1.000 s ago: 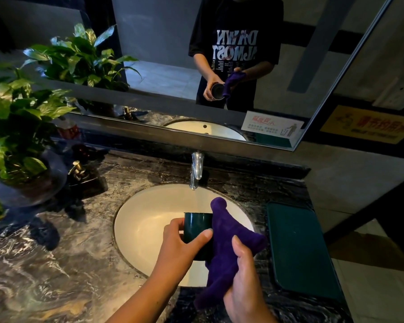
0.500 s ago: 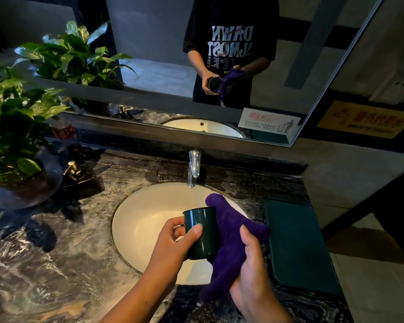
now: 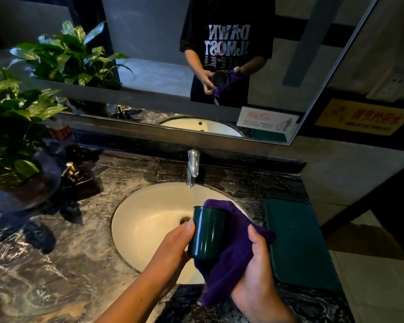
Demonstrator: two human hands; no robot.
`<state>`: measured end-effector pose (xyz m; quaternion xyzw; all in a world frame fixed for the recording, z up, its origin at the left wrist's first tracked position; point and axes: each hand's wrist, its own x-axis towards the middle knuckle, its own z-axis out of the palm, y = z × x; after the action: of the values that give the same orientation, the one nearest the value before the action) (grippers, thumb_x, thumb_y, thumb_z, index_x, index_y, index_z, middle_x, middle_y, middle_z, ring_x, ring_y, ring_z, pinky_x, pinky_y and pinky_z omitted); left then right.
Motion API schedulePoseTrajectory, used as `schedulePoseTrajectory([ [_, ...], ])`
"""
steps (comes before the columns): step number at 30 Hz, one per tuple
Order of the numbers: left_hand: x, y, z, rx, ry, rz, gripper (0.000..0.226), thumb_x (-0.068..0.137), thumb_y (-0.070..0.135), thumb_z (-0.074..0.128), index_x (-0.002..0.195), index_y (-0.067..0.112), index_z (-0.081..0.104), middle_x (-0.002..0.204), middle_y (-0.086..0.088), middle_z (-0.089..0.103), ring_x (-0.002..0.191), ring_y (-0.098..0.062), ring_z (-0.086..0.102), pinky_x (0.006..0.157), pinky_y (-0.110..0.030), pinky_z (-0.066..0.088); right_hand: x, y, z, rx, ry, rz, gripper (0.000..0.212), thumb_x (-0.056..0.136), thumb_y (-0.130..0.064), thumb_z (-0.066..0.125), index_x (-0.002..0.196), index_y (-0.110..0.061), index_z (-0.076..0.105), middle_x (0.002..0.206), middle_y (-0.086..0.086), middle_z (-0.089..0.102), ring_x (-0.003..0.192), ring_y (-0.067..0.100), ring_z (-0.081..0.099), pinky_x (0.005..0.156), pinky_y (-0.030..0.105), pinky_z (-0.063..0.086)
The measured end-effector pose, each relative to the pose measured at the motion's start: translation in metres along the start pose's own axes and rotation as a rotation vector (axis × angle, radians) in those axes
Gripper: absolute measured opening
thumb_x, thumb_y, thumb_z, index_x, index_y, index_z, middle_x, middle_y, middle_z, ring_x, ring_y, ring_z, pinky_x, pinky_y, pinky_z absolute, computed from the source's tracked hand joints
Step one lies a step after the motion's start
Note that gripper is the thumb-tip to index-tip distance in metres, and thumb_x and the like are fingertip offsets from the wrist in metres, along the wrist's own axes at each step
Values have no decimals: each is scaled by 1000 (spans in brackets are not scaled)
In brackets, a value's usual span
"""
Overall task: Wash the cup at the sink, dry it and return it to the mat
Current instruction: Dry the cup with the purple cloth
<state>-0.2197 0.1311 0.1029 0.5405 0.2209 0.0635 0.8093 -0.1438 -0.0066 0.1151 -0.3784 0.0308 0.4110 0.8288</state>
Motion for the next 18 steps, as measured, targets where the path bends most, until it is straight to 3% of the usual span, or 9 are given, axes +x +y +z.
schedulePoseTrajectory([
  [4,2,0,-3,161,41,93,41,100,55,46,120,30,71,116,-6,73,108,-20,70,91,-42,60,0,1,0,17,4,3,56,92,-55,45,128,-20,70,134,19,68,110,36,70,90,55,51],
  [7,3,-2,-3,207,220,175,25,94,46,54,116,36,62,109,-9,66,89,-9,72,68,-27,61,2,1,2,41,23,-39,56,92,-50,46,129,-16,69,138,19,65,124,38,61,105,57,40],
  [9,2,-3,-2,269,315,233,10,99,33,56,102,37,65,100,-2,68,82,-14,72,60,-27,60,3,0,3,50,34,-54,55,90,-48,48,127,-14,71,137,19,66,130,39,56,116,59,33],
  [12,0,-4,0,386,369,276,23,103,25,53,96,39,70,96,15,73,85,-11,72,69,-35,64,3,-1,3,36,63,-52,59,88,-48,51,132,-13,67,135,18,68,132,40,56,116,59,34],
  [15,-1,-5,2,441,401,281,22,103,27,52,104,38,72,97,25,73,92,0,69,77,-26,59,2,0,7,4,78,-62,63,87,-49,51,137,-12,62,136,18,67,132,41,55,104,54,41],
  [18,0,-6,2,465,397,242,12,94,46,62,104,44,67,96,34,70,95,10,64,76,-15,52,2,2,10,-20,105,-67,64,89,-49,49,138,-9,61,135,18,68,129,36,60,105,50,43],
])
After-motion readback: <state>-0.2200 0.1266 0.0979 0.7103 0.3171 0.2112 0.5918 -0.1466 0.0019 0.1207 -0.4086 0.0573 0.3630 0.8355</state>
